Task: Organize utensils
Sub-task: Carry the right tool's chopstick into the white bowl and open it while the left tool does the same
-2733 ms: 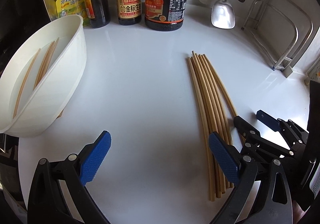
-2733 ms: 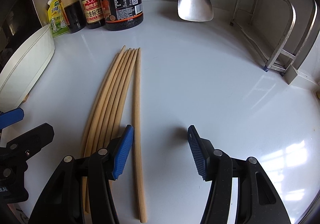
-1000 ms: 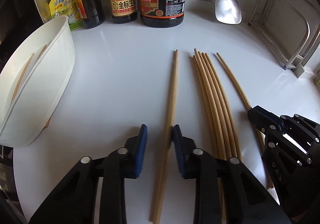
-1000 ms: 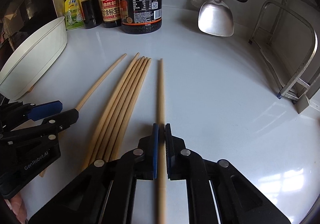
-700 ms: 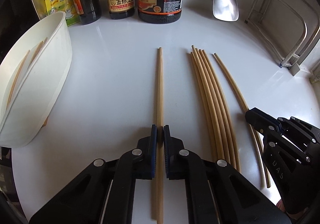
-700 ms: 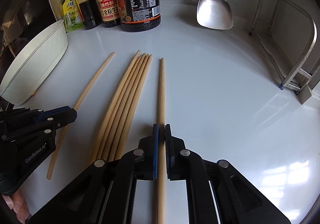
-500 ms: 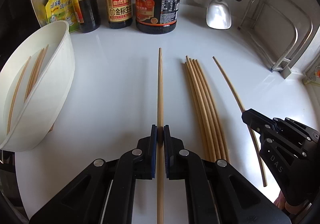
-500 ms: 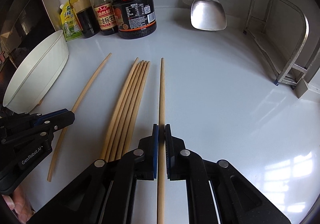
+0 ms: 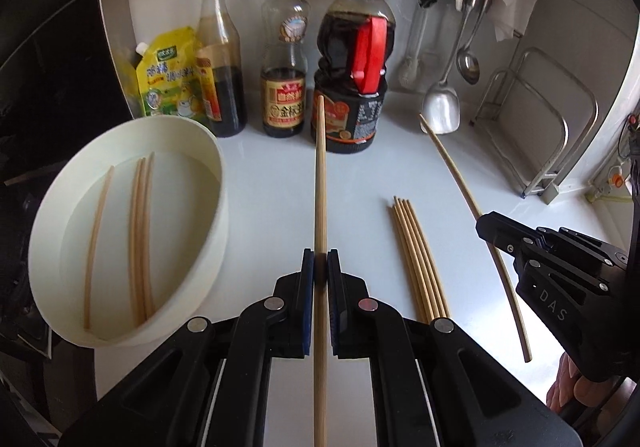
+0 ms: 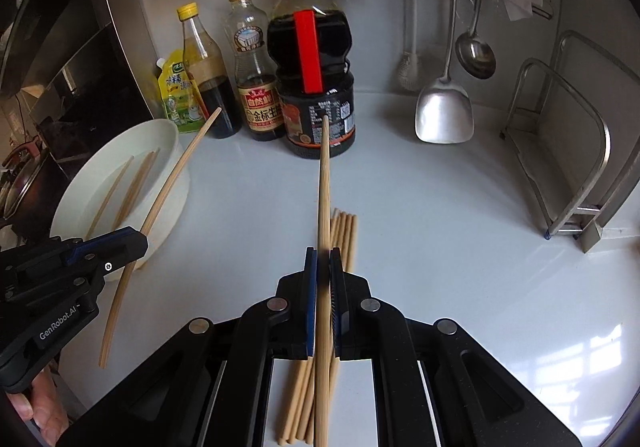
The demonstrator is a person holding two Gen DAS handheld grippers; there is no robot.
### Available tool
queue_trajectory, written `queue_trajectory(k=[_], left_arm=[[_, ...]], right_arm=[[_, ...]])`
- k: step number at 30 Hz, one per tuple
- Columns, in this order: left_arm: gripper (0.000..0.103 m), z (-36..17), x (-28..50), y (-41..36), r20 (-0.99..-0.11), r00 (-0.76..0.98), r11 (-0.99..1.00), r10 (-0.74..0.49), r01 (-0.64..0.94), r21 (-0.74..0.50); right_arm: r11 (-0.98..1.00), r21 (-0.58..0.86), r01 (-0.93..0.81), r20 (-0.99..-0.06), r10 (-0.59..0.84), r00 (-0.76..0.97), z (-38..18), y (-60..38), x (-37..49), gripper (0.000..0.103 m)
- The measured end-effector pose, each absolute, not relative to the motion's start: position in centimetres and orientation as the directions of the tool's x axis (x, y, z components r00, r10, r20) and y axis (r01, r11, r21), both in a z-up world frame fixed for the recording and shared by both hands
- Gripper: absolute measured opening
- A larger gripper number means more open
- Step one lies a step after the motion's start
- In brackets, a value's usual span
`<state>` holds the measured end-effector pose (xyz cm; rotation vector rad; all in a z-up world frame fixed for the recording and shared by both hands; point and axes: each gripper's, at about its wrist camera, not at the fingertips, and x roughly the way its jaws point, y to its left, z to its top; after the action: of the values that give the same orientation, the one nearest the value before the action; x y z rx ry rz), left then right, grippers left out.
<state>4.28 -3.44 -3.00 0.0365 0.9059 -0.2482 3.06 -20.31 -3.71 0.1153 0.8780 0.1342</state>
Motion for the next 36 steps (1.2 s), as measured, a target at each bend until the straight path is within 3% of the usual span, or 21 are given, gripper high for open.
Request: queue_trajectory(k=[12, 22, 36], left_arm=[[0.007, 1.0, 7.1, 7.1, -0.746, 0.655, 0.99, -0.12, 0.133, -0.043], [0.007, -2.1, 10.4, 15.0, -0.791, 0.608, 0.997, -0.065, 0.066, -0.032], [0.007, -7.3, 14.1, 18.6, -0.86, 0.506, 0.998, -0.062, 0.047, -0.044]], right_arm=[[0.955, 0.189, -0.23, -0.71, 0.295, 0.64, 0.0, -9.0, 8.5, 0.006], [0.928, 0.232, -0.29, -0.742, 0.362, 0.564, -1.9, 0.0, 12.9, 0.006], [0.938, 0.247, -0.244, -0.837, 0.334, 0.434, -7.2, 5.9, 17.2, 0.006]])
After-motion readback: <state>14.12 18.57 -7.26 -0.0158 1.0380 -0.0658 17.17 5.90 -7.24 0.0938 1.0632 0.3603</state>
